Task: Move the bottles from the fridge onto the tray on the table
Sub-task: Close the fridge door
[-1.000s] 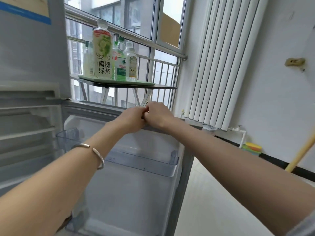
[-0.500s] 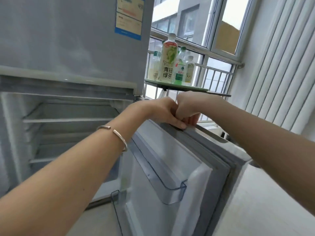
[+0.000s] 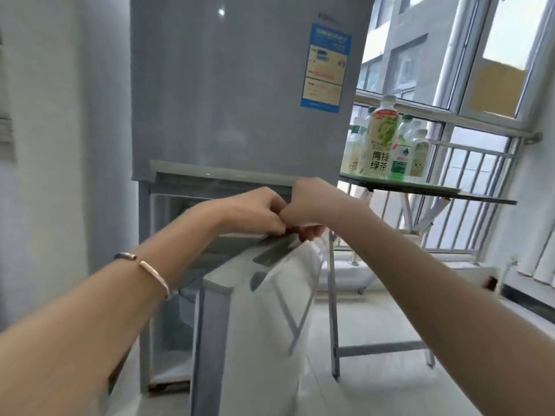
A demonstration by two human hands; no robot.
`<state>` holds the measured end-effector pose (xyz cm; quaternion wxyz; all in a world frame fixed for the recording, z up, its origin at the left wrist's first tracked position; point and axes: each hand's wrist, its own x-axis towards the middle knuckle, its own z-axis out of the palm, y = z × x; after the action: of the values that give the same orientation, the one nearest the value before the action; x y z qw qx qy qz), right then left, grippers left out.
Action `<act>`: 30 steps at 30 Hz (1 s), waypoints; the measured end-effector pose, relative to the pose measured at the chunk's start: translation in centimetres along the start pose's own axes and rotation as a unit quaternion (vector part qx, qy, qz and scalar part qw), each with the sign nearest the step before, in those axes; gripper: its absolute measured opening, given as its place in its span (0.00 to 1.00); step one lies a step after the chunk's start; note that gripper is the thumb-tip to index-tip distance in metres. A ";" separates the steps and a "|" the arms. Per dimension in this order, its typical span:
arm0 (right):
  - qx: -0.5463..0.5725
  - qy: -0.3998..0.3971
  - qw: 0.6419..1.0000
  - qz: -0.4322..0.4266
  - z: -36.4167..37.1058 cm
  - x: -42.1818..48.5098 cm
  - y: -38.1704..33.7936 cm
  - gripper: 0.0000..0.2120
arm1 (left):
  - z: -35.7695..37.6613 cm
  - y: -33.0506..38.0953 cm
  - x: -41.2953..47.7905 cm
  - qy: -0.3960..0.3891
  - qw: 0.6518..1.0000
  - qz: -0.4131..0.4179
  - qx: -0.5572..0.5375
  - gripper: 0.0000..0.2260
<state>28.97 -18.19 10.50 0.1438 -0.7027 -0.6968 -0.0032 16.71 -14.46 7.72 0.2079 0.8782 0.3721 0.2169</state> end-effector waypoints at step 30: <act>-0.050 0.286 0.938 -0.187 20.7 12.2 -7.1 0.53 | -0.6 -19.5 -0.8 0.416 0.794 -0.083 0.436 0.23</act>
<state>18.32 -2.11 -5.44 0.2981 -0.5352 -0.7443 -0.2657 4.89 -2.57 -2.25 -0.3544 0.6667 0.5491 0.3583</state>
